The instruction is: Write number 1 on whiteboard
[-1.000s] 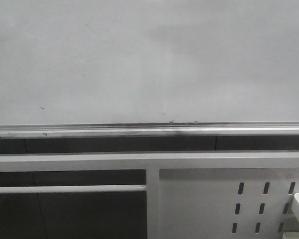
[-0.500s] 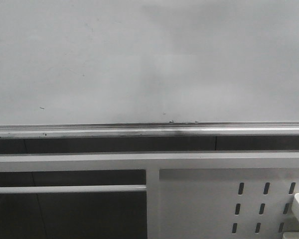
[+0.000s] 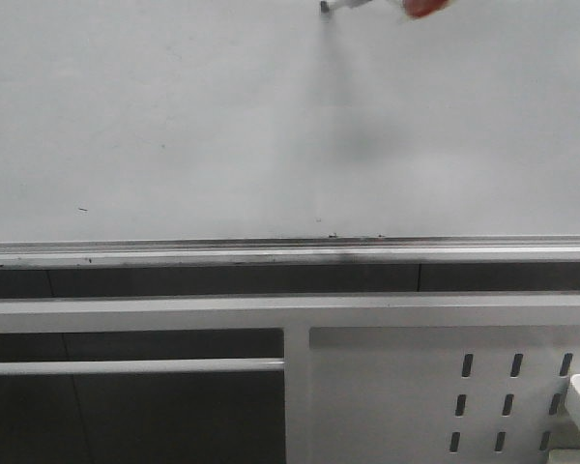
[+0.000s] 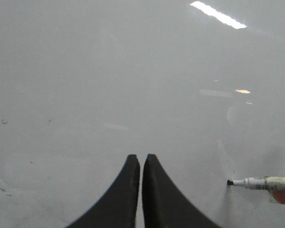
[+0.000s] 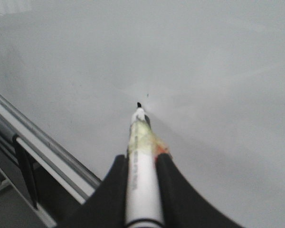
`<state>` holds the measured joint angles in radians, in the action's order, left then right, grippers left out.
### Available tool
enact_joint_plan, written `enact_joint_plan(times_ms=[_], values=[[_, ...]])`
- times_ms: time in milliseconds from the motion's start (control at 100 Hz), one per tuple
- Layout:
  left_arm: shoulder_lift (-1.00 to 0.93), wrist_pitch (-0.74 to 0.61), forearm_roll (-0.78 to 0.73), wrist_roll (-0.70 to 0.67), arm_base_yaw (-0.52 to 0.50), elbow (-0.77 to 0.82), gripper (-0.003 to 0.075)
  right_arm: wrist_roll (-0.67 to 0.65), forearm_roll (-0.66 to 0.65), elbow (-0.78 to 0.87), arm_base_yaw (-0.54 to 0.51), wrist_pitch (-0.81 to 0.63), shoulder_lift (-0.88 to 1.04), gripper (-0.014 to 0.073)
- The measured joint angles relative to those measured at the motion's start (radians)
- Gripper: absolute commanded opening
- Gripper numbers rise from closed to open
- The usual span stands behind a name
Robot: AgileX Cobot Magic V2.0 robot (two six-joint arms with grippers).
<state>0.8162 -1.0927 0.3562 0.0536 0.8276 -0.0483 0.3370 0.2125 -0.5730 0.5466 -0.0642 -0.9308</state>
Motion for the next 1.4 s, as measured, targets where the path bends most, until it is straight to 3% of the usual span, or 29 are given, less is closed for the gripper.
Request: enact_joint_plan(times_ms=[410,630,770,870,970,1160,1400], values=[[0.000,-0.004,0.020,-0.002,0.000,0.000,-0.0020,-0.002,0.000,-0.002,-0.005,0.078,-0.191,-0.0069],[0.000,0.032,0.005,0.075,0.000,0.000,-0.0020,-0.004,0.024,-0.005,0.047,0.121,-0.154,-0.0069],[0.007,0.184,-0.114,0.145,0.000,-0.014,-0.0019,-0.004,0.024,-0.039,0.133,0.306,-0.081,-0.0069],[0.037,0.289,-0.328,0.160,0.000,-0.053,-0.0012,-0.004,0.006,-0.094,0.161,0.462,-0.068,-0.0069],[0.084,0.358,-0.534,0.162,0.000,-0.103,0.0071,-0.004,-0.020,-0.179,0.164,0.596,-0.075,-0.0069],[0.203,0.408,-0.712,0.130,0.000,-0.187,0.0377,-0.004,-0.098,-0.346,0.166,0.776,-0.129,-0.0069],[0.330,0.408,-0.735,0.101,0.000,-0.257,0.0400,-0.004,-0.123,-0.466,0.183,0.885,-0.217,-0.0069]])
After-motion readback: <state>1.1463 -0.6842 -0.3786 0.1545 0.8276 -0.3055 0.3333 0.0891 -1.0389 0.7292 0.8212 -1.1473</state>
